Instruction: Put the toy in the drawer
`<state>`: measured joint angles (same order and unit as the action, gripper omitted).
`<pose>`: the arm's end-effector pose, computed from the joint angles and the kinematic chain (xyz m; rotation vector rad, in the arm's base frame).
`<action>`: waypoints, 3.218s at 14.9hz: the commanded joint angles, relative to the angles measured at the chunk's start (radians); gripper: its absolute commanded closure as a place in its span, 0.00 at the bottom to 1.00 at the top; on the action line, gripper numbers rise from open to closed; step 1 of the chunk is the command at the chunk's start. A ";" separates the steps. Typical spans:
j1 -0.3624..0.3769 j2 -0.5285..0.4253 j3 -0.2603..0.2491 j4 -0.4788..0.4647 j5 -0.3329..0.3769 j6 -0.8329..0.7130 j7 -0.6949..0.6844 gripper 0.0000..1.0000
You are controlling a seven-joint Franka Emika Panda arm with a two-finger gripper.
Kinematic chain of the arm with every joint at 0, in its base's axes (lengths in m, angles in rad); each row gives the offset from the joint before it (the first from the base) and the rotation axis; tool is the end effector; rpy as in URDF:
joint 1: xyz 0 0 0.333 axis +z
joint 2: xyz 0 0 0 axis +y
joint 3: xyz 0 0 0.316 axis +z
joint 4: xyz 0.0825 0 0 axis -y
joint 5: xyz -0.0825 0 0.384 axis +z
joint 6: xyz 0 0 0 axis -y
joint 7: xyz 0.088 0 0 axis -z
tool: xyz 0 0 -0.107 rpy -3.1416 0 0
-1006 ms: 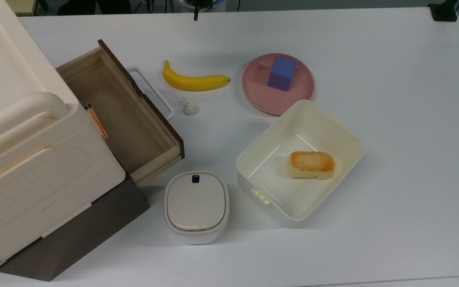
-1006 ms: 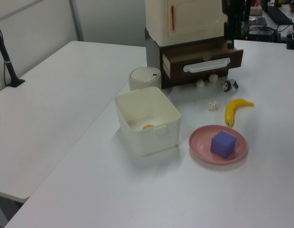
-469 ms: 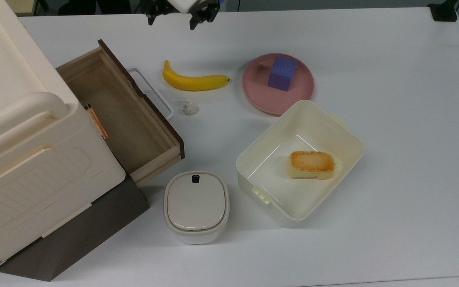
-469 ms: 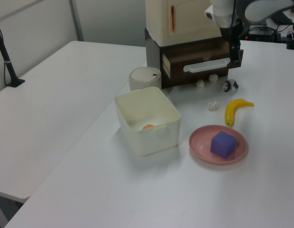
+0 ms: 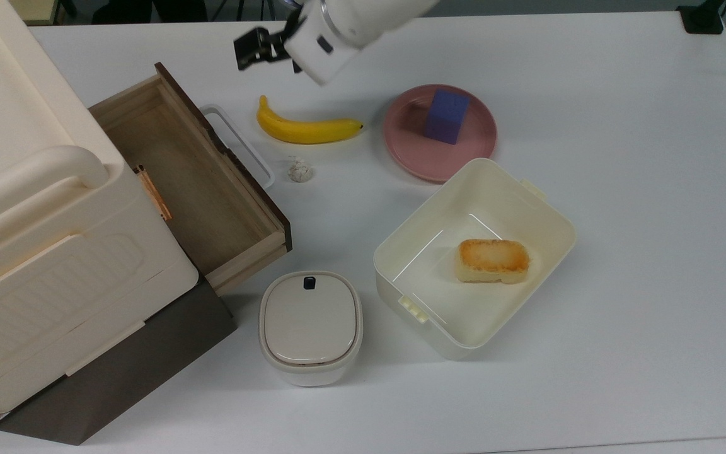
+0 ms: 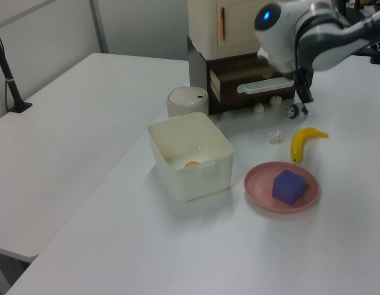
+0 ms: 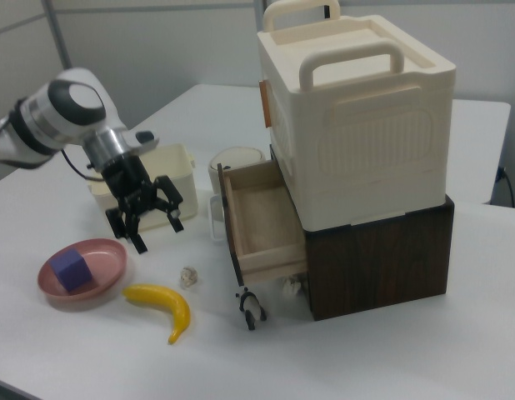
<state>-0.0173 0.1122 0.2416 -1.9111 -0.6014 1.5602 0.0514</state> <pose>0.5384 0.0568 0.4261 2.4498 0.3896 -0.4689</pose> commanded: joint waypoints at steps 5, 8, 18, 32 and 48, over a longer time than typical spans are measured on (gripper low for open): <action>0.054 0.156 0.015 -0.009 -0.236 0.001 0.281 0.00; 0.057 0.214 0.015 -0.009 -0.351 0.056 0.447 0.00; 0.016 0.262 0.015 -0.035 -0.403 0.216 0.778 0.00; -0.030 0.273 0.010 -0.046 -0.373 0.049 -0.217 0.00; -0.038 0.377 0.015 -0.016 -0.373 0.004 -0.231 0.00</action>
<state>-0.0458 0.4526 0.2592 -1.9441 -0.9873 1.5610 -0.1581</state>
